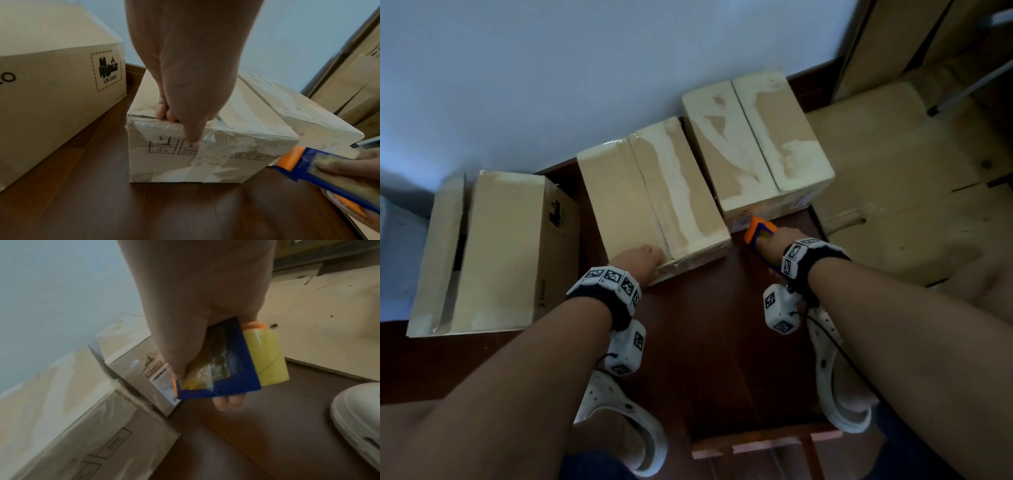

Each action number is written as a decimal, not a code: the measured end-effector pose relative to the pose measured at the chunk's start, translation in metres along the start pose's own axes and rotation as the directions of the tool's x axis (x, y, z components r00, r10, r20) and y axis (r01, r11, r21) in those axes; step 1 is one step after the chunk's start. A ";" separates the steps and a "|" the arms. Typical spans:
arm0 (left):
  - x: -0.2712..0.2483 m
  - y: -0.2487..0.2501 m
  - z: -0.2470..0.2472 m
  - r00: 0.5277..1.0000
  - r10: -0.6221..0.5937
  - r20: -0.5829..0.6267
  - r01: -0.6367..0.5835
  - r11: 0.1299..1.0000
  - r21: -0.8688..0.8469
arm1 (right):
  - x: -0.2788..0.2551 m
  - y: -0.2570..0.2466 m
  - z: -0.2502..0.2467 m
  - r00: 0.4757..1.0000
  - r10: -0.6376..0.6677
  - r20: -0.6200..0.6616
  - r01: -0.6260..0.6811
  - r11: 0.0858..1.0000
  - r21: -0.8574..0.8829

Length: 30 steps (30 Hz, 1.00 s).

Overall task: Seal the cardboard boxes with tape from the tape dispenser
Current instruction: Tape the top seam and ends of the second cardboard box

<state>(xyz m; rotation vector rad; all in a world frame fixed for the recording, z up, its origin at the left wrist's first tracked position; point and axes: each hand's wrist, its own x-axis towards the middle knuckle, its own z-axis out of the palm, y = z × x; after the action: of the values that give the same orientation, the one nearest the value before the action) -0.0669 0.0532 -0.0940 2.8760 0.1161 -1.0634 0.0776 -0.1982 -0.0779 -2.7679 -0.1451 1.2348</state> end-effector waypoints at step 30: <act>-0.024 -0.047 0.006 0.936 -0.207 -0.285 0.038 0.863 -0.504 | -0.006 -0.166 -0.007 0.701 -0.685 -0.198 0.534 0.689 -0.491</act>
<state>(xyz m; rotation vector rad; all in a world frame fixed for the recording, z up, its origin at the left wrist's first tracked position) -0.0937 0.0979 -0.0849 2.5583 0.5193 -0.4523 0.0714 -0.0356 -0.0459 -2.7781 -1.3229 0.5252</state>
